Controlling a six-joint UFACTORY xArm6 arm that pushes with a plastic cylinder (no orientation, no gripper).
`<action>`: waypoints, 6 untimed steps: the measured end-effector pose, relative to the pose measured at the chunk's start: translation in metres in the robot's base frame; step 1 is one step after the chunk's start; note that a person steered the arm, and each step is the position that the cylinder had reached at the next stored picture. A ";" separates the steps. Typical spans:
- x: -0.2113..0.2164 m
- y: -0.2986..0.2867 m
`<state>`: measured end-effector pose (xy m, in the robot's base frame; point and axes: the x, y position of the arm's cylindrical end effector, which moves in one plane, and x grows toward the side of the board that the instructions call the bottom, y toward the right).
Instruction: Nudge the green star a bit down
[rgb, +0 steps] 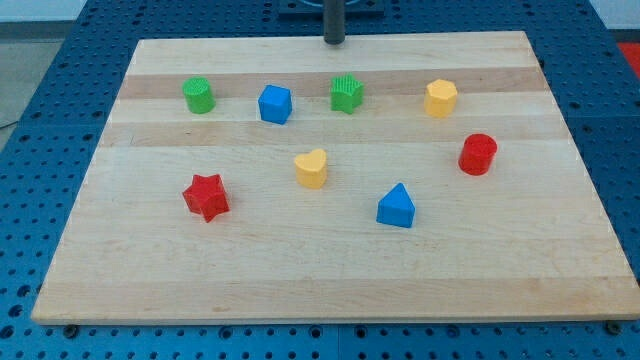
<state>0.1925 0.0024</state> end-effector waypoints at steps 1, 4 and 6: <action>0.000 0.000; 0.093 0.000; 0.093 0.021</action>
